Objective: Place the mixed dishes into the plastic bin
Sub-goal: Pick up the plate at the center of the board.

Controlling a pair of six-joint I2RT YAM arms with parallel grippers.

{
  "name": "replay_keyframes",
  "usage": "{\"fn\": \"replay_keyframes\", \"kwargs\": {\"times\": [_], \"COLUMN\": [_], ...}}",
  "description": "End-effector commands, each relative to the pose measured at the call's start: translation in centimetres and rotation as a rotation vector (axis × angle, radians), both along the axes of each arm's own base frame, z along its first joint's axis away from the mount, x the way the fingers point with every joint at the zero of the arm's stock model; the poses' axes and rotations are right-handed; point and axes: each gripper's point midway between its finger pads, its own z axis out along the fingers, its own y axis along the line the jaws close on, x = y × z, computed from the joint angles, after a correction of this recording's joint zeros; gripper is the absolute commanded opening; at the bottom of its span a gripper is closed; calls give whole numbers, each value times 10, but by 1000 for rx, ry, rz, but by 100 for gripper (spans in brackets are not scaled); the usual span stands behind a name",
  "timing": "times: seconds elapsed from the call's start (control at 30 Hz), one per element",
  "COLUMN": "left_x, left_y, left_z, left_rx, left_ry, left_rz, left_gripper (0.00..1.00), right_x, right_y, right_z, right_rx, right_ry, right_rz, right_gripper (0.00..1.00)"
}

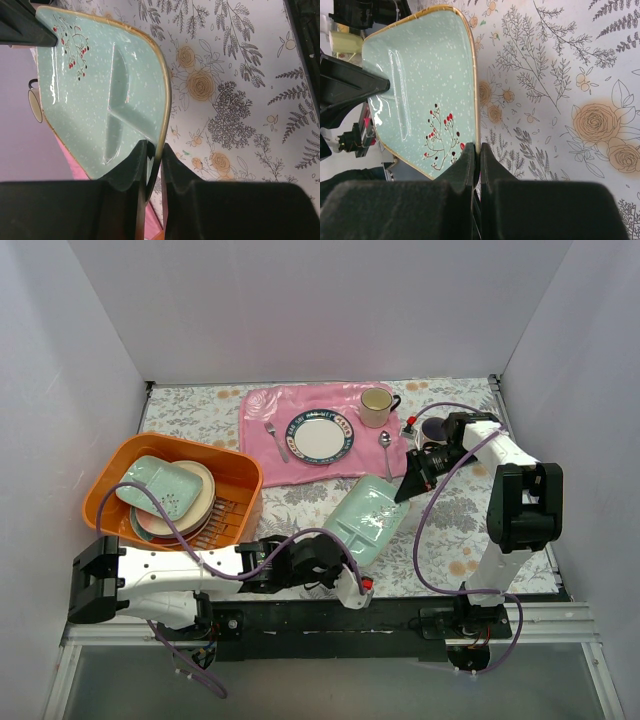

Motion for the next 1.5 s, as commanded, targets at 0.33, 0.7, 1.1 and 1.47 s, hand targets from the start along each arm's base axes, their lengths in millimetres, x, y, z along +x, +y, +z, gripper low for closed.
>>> {"fn": "replay_keyframes", "kwargs": {"times": [0.33, 0.7, 1.1, 1.47], "left_x": [38, 43, 27, 30], "left_y": [-19, -13, -2, 10], "left_z": [111, 125, 105, 107], "left_rx": [-334, -357, -279, -278], "left_ry": [-129, -166, -94, -86], "left_rz": [160, 189, 138, 188], "left_gripper": [0, 0, 0, 0], "right_x": [-23, -21, 8, 64], "right_y": [20, 19, 23, -5], "right_z": [30, 23, 43, 66], "right_rx": [142, 114, 161, 136], "right_ry": [82, 94, 25, -110], "right_rz": [5, -1, 2, -97], "right_gripper": [40, 68, 99, 99]}}
